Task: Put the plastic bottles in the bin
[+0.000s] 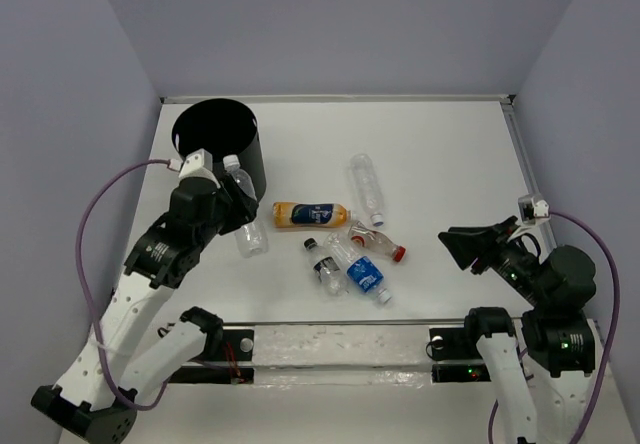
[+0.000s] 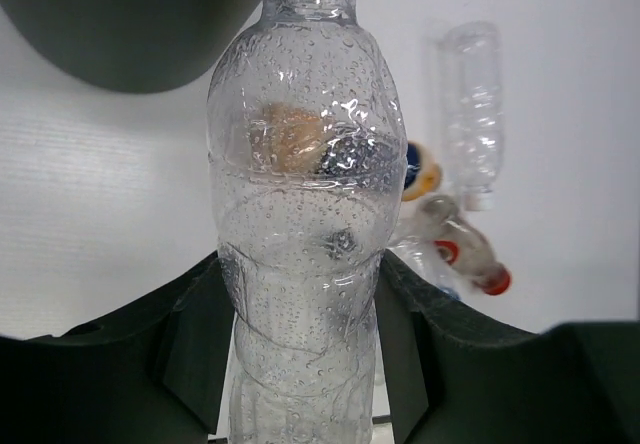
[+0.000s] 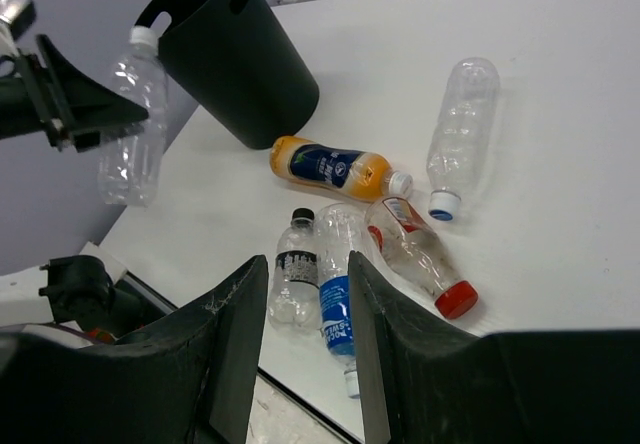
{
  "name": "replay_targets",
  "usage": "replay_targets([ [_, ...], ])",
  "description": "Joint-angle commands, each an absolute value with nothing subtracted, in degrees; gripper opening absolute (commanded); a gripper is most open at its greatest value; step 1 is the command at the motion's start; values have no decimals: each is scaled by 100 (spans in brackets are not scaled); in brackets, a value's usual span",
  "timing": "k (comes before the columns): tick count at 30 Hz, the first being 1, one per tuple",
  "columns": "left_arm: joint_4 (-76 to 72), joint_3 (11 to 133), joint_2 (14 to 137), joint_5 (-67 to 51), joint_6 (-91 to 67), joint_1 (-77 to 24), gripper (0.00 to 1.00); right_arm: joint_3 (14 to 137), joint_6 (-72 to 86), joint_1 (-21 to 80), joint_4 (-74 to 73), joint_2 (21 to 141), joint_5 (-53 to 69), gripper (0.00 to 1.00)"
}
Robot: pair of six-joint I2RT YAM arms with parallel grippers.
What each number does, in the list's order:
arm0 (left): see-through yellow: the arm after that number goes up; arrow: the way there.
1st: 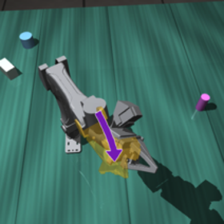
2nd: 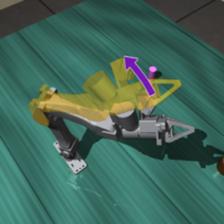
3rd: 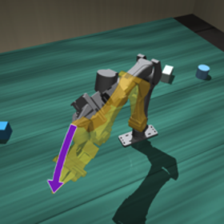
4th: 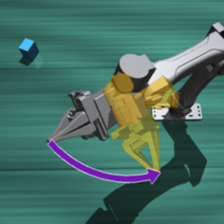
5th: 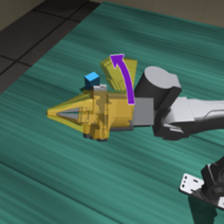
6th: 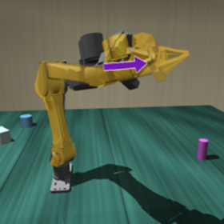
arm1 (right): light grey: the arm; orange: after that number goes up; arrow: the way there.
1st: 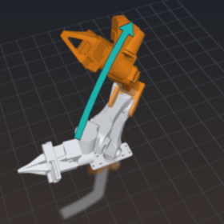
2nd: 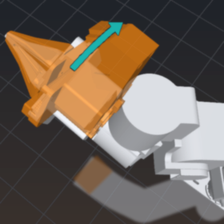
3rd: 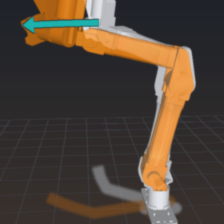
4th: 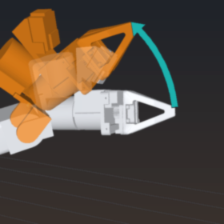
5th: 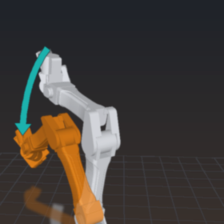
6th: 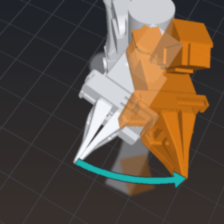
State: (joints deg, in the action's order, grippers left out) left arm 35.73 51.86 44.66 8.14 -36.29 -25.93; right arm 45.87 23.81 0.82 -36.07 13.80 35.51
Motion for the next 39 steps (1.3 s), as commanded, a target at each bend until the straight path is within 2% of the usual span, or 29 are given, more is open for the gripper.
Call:
replay_targets([
  [1,3456,6333,4403,423,-3595,-2619,42,4869,2382,123,-3612,1511,3551,43],
  [10,2172,7716,5175,316,-3235,-2628,42,4755,2434,123,-3464,1538,3498,43],
  [14,1409,7971,5554,1052,-2814,-2628,42,4597,2479,123,-3252,1634,3559,43],
  [20,677,8103,6064,2205,-2364,-2540,42,4412,2487,123,-2962,1731,3595,43],
  [34,-210,8060,6600,2346,-2233,-1196,42,4166,2592,123,-2629,1644,3779,43],
  [39,-790,7761,6794,2540,-1855,-1099,42,3991,2602,123,-2470,1731,3928,43],
])
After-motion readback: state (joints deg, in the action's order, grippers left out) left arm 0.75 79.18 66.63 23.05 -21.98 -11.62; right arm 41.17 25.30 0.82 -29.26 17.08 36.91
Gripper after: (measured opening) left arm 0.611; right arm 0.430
